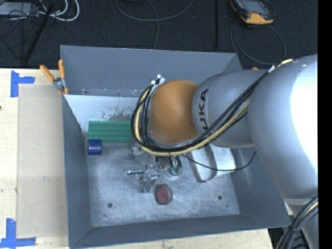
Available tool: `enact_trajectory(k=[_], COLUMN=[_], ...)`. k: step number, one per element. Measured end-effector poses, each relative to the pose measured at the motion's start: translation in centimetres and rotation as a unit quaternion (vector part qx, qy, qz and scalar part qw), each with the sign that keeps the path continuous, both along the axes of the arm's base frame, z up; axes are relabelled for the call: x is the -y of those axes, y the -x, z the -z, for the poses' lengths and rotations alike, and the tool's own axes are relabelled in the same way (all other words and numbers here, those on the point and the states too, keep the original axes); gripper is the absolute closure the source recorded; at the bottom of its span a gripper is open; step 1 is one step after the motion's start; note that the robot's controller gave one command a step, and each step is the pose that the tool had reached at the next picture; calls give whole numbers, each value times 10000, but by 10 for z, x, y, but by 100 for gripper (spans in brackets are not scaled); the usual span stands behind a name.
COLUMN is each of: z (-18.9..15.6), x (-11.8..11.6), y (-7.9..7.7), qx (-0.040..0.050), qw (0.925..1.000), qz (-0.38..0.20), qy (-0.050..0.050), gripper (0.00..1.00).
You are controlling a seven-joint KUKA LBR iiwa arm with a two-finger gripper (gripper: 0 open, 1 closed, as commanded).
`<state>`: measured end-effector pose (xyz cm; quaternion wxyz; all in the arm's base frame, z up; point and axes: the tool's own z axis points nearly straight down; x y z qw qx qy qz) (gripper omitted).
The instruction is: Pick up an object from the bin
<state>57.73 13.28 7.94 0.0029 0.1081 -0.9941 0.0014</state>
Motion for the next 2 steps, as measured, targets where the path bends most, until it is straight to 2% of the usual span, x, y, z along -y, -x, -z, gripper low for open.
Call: enact_trajectory(k=[1, 2], z=[-4, -124], x=[-2, 8], y=[-1, -15], qx=[22, 74], qw=[10000, 9991], qz=[9, -428], qy=[-20, -25], gripper=[100, 100])
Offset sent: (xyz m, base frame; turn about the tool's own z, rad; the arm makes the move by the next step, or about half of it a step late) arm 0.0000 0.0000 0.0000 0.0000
